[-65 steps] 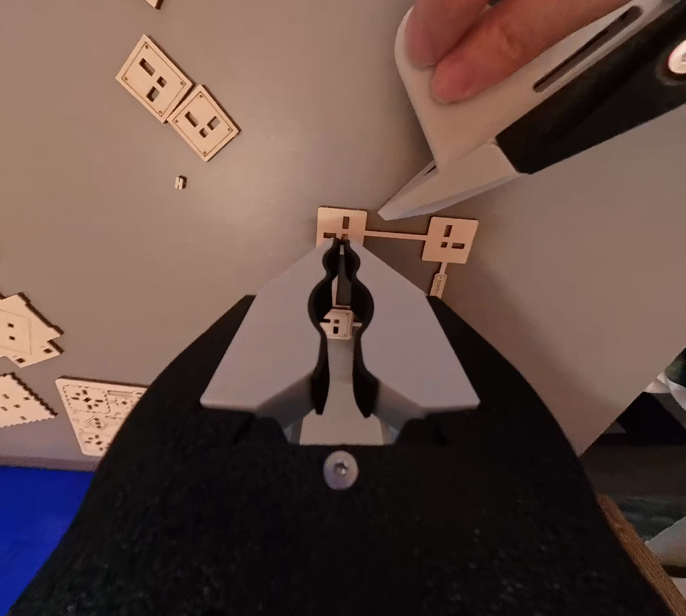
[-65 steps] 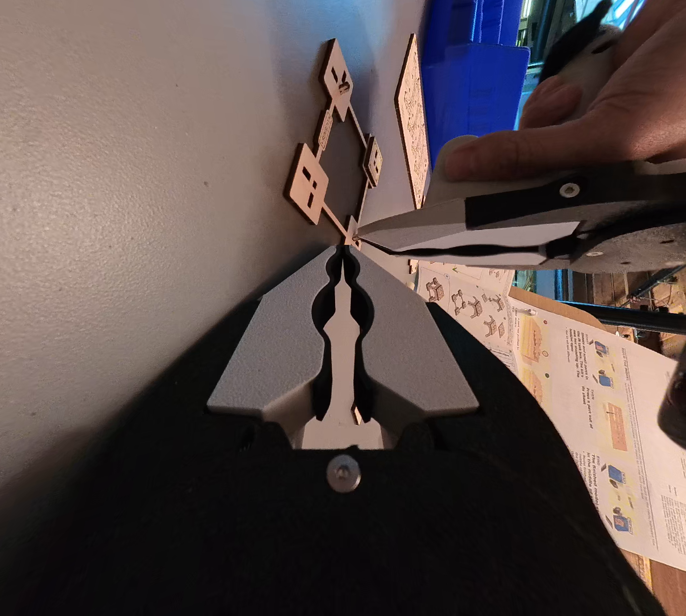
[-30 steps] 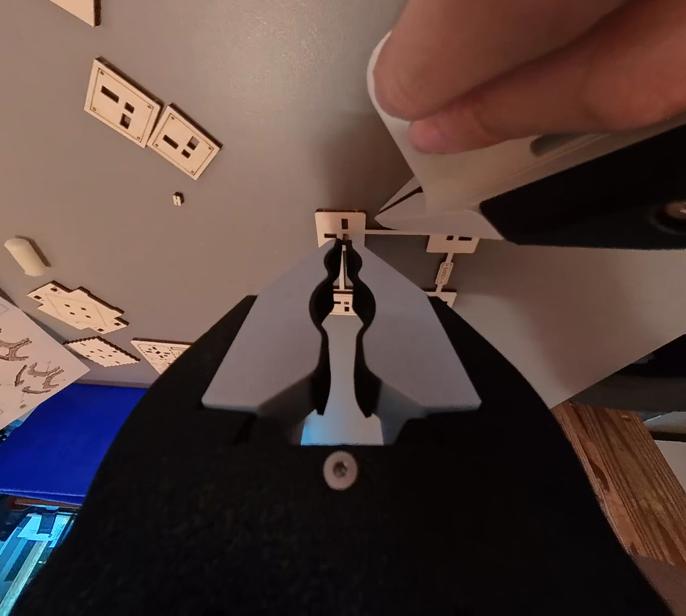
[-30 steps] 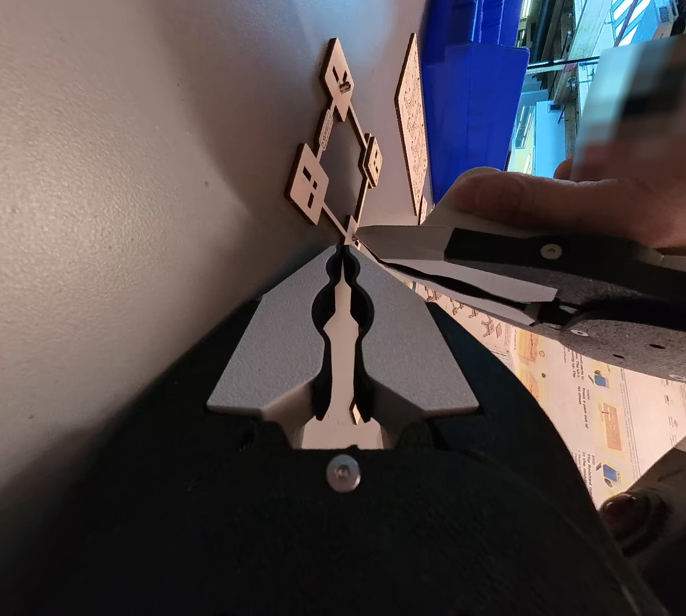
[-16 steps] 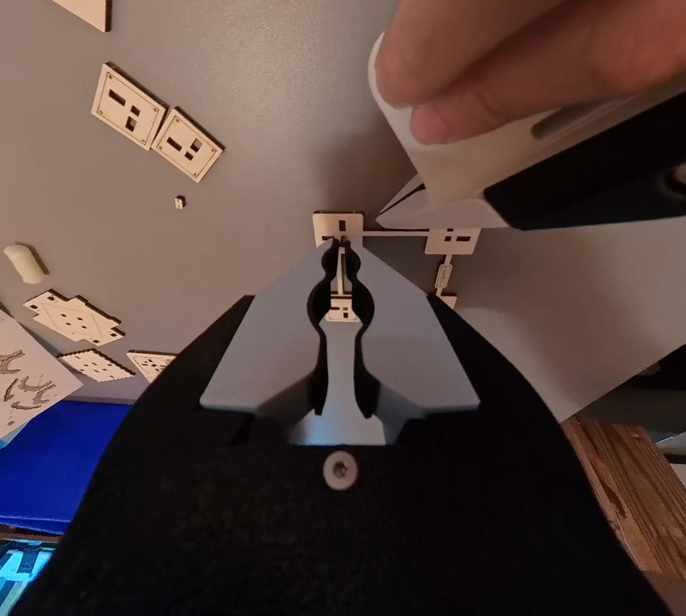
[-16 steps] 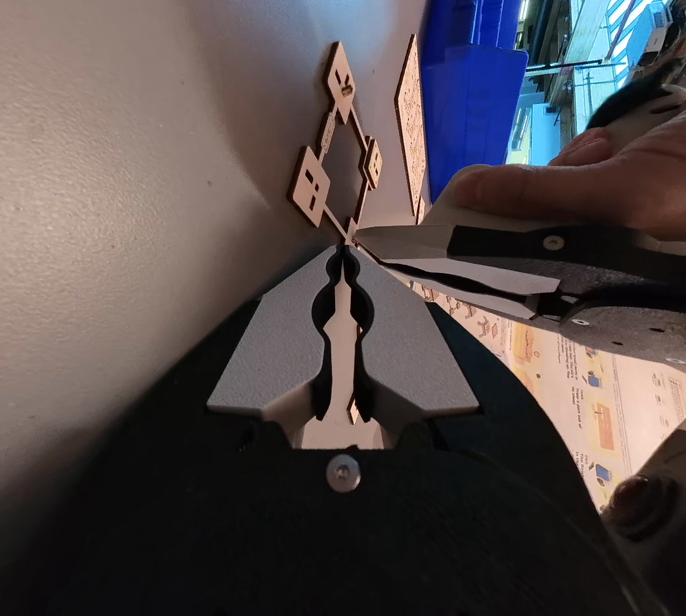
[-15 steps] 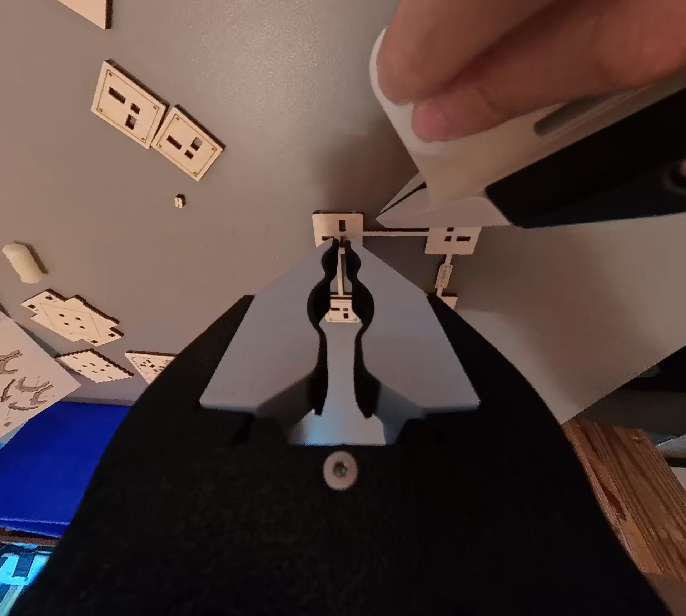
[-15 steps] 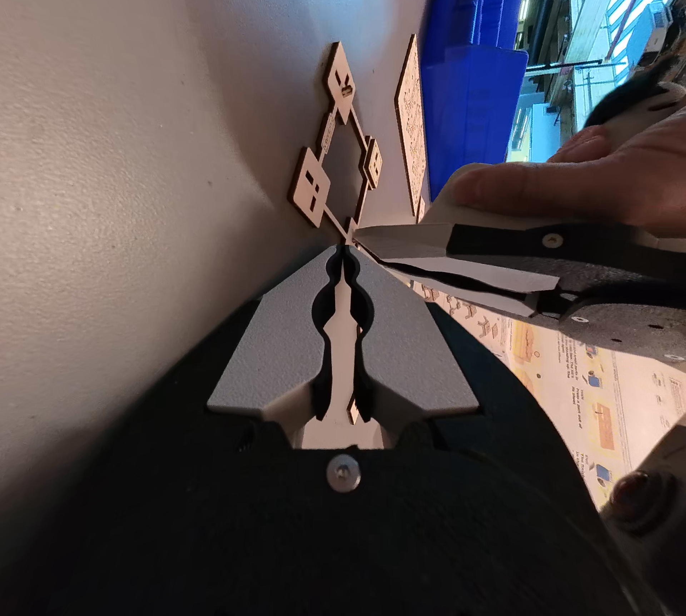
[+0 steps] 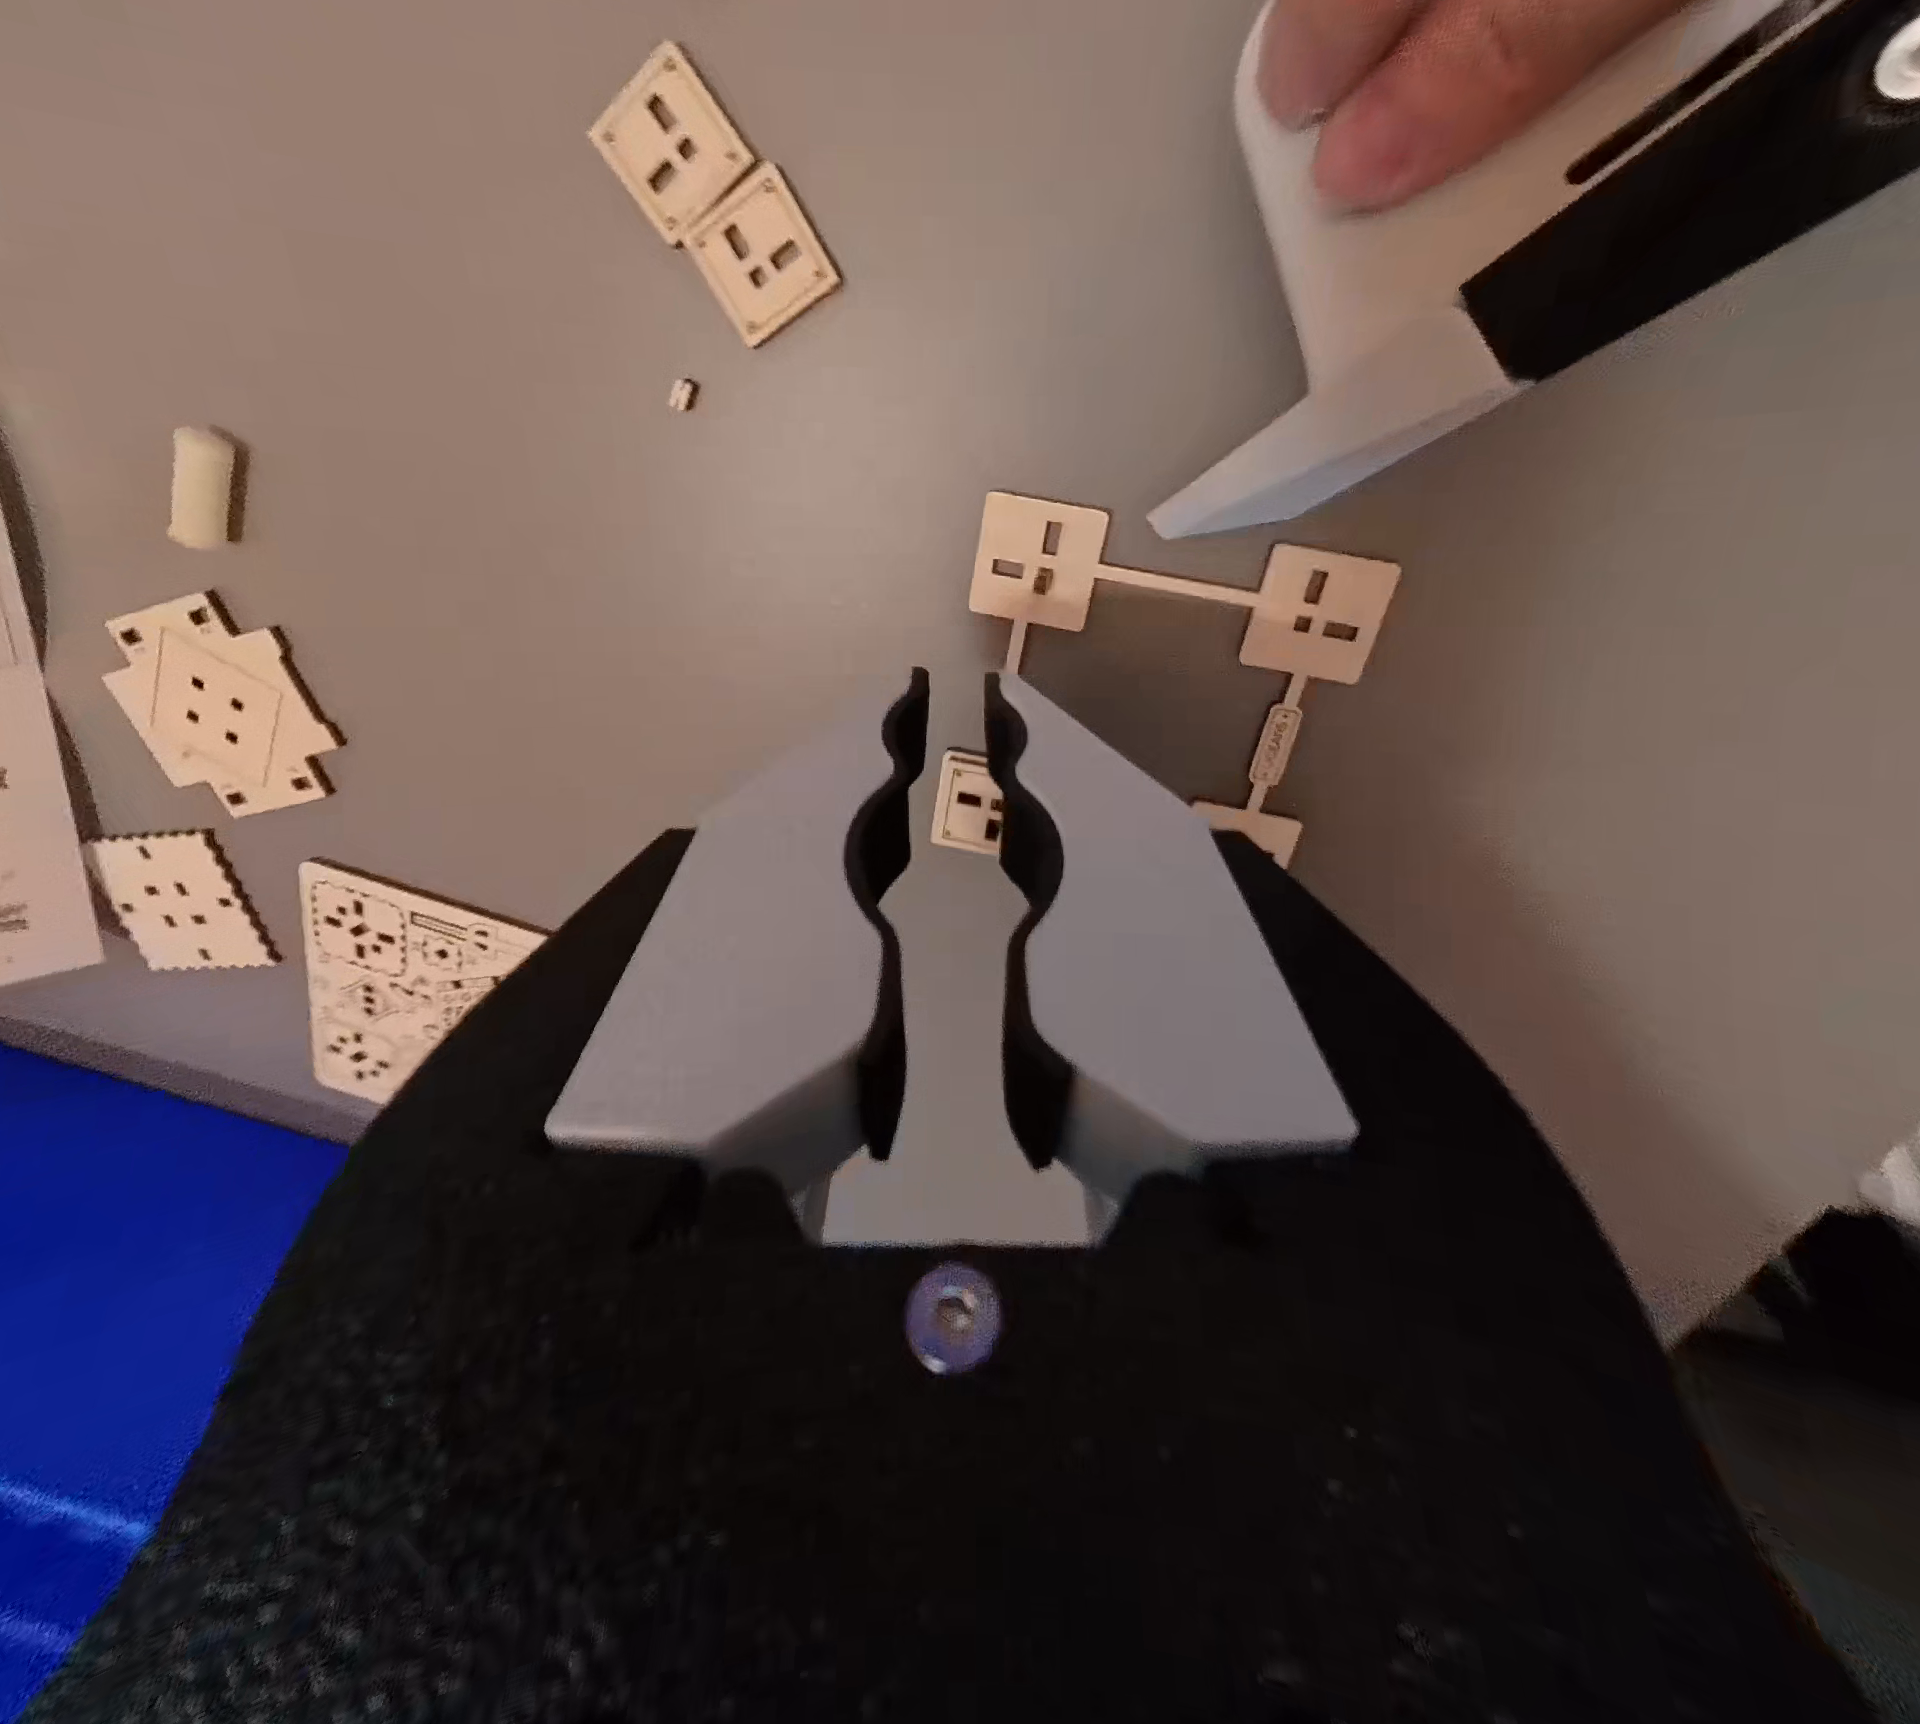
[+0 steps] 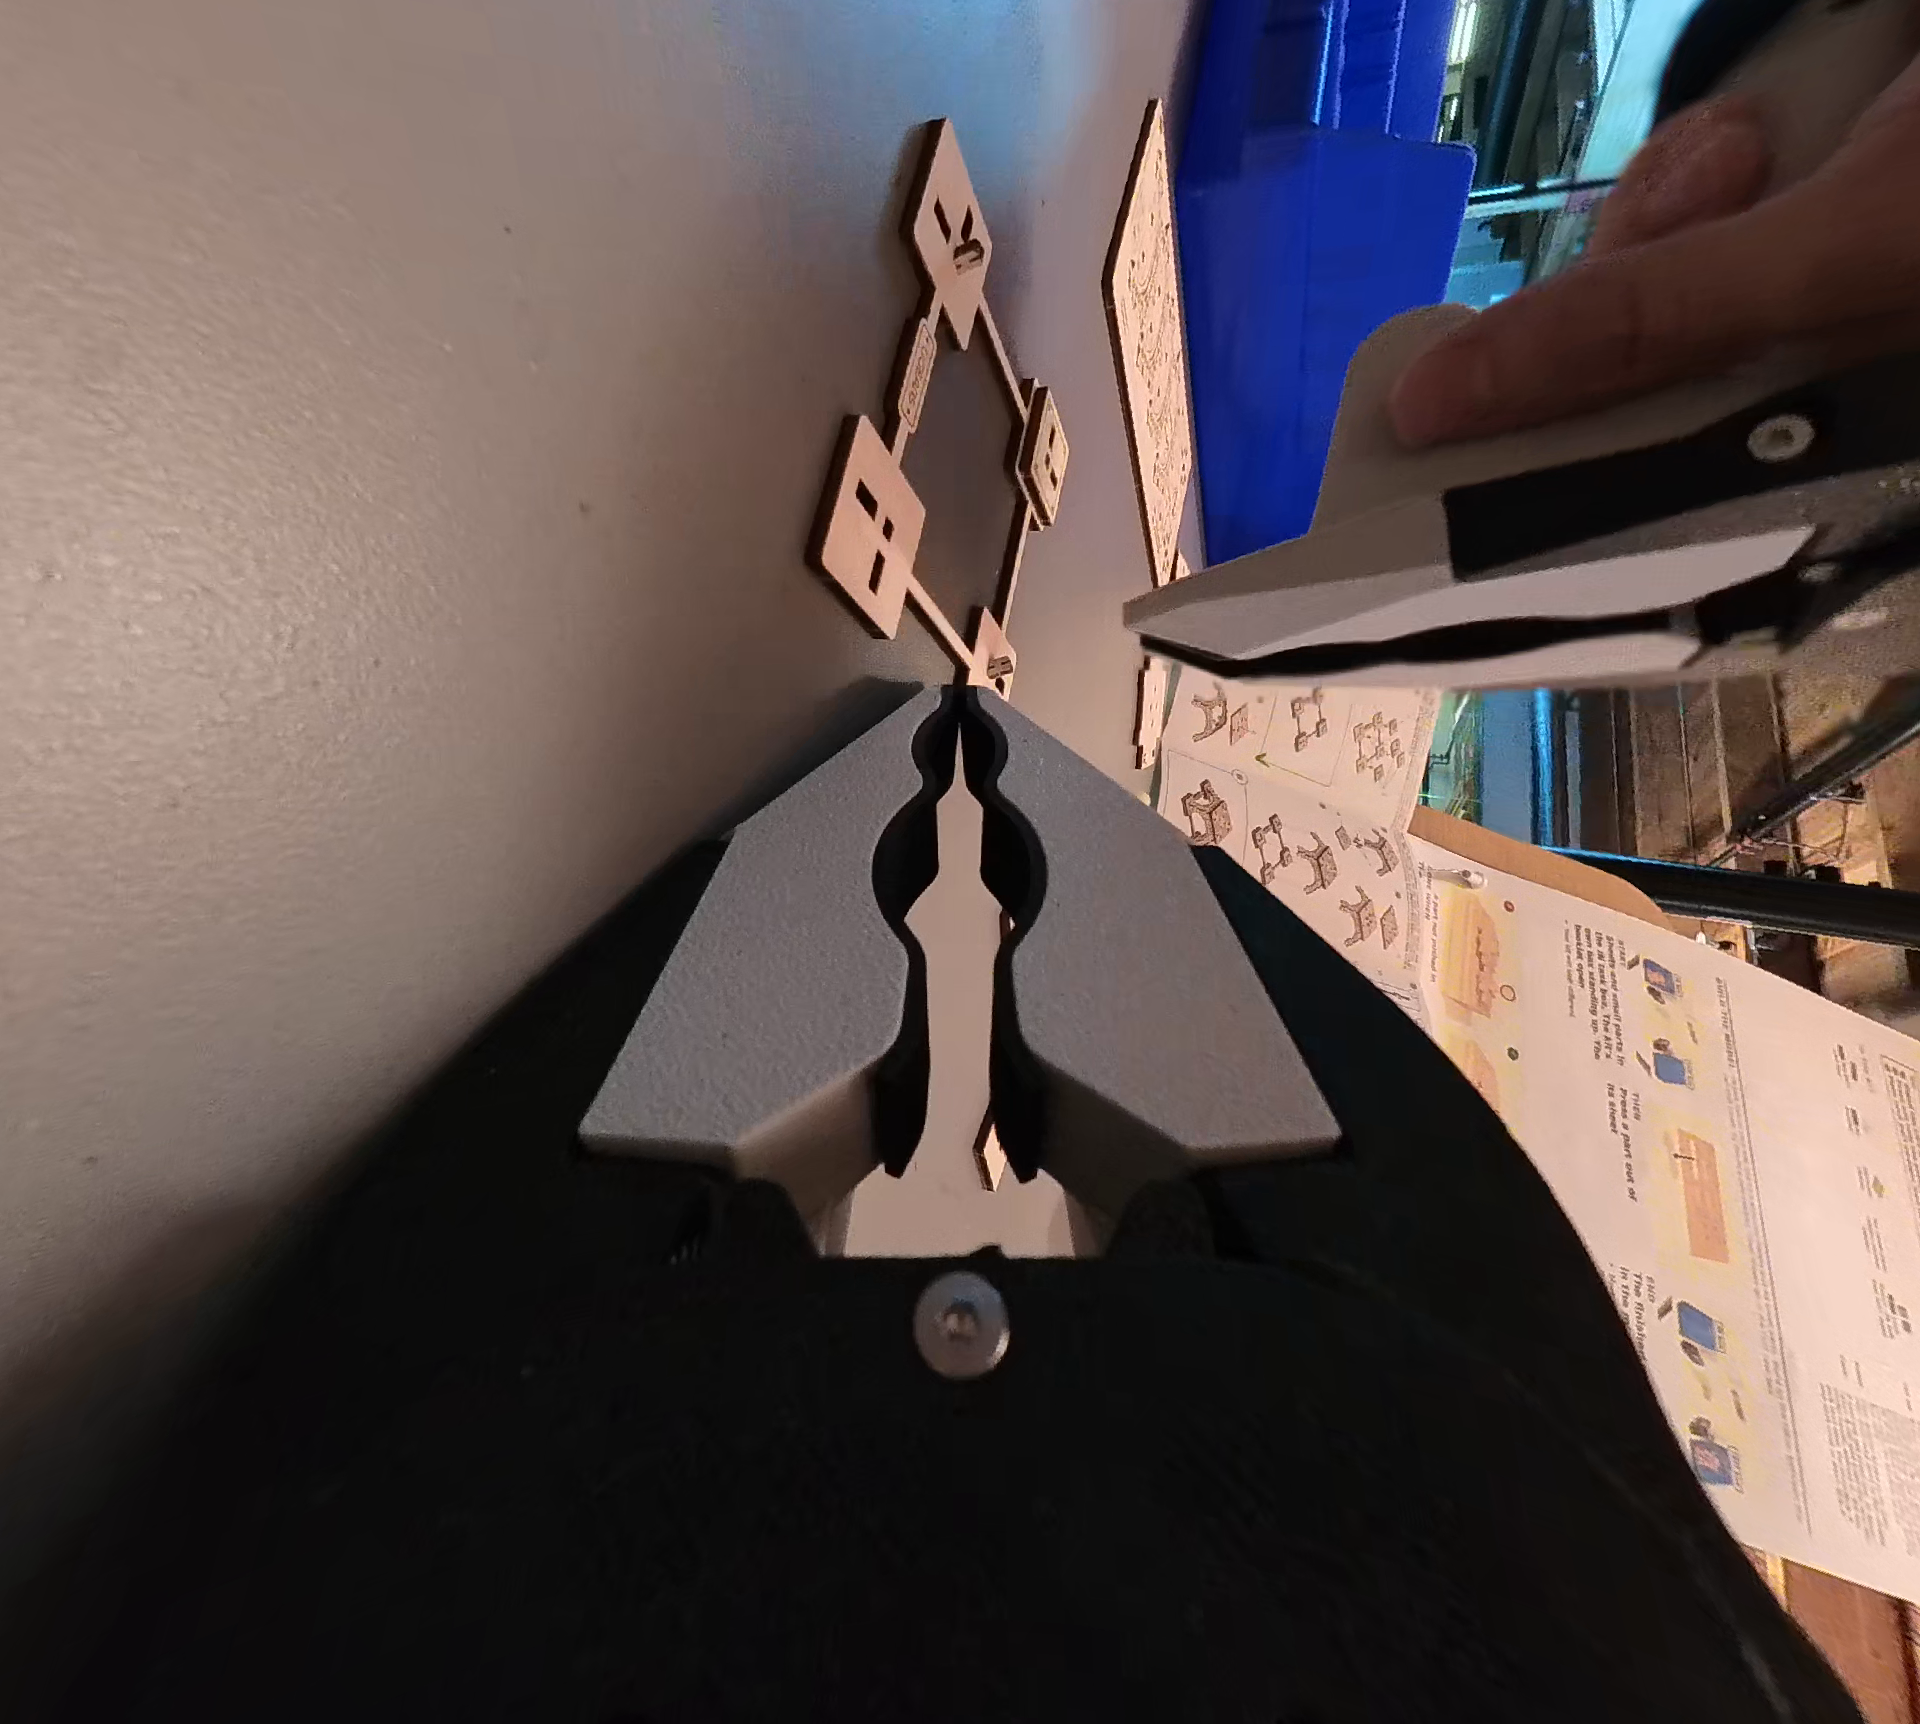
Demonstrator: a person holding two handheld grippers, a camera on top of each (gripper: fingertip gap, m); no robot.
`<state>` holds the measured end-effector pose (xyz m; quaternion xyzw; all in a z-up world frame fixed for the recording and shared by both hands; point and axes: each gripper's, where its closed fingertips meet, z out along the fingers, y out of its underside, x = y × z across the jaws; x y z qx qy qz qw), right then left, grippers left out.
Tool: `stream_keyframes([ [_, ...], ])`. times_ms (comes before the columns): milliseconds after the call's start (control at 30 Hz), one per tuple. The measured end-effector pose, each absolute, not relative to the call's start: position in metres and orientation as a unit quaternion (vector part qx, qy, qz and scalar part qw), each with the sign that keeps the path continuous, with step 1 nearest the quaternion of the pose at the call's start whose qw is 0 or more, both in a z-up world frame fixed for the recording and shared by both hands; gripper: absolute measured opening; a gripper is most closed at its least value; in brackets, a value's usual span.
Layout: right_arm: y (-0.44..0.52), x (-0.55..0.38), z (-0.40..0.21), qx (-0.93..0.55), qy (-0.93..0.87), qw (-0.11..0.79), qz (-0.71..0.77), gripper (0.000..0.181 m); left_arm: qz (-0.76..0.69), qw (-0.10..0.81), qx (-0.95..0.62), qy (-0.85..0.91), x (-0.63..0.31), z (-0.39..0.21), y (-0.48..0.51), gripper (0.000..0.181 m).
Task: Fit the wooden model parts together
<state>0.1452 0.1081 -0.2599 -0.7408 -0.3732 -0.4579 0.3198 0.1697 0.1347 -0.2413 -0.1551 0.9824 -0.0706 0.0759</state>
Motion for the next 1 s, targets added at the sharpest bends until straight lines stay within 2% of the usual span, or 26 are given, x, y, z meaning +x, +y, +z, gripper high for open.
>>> stream_keyframes([
  [33, 0.108, 0.145, -0.26, -0.741, -0.373, 0.32, -0.458, 0.0, -0.095, 0.083, -0.168, 0.978, 0.171, -0.24, 0.135, 0.007],
  [133, 0.108, 0.144, -0.259, -0.741, -0.371, 0.323, -0.457, 0.0, -0.171, 0.123, -0.199, 0.957, 0.179, -0.23, 0.138, 0.006],
  [367, 0.108, 0.142, -0.258, -0.737, -0.369, 0.331, -0.46, 0.0, -0.355, 0.289, -0.231, 0.858, 0.215, -0.186, 0.154, 0.004],
  [600, 0.107, 0.144, -0.256, -0.735, -0.36, 0.342, -0.462, 0.0, -0.447, 0.383, -0.257, 0.766, 0.231, -0.167, 0.176, 0.004],
  [900, 0.106, 0.153, -0.254, -0.744, -0.331, 0.356, -0.458, 0.0, -0.456, 0.377, -0.275, 0.758, 0.229, -0.17, 0.176, 0.004],
  [1000, 0.106, 0.153, -0.253, -0.75, -0.316, 0.377, -0.443, 0.0, -0.416, 0.382, -0.286, 0.775, 0.233, -0.185, 0.185, 0.004],
])
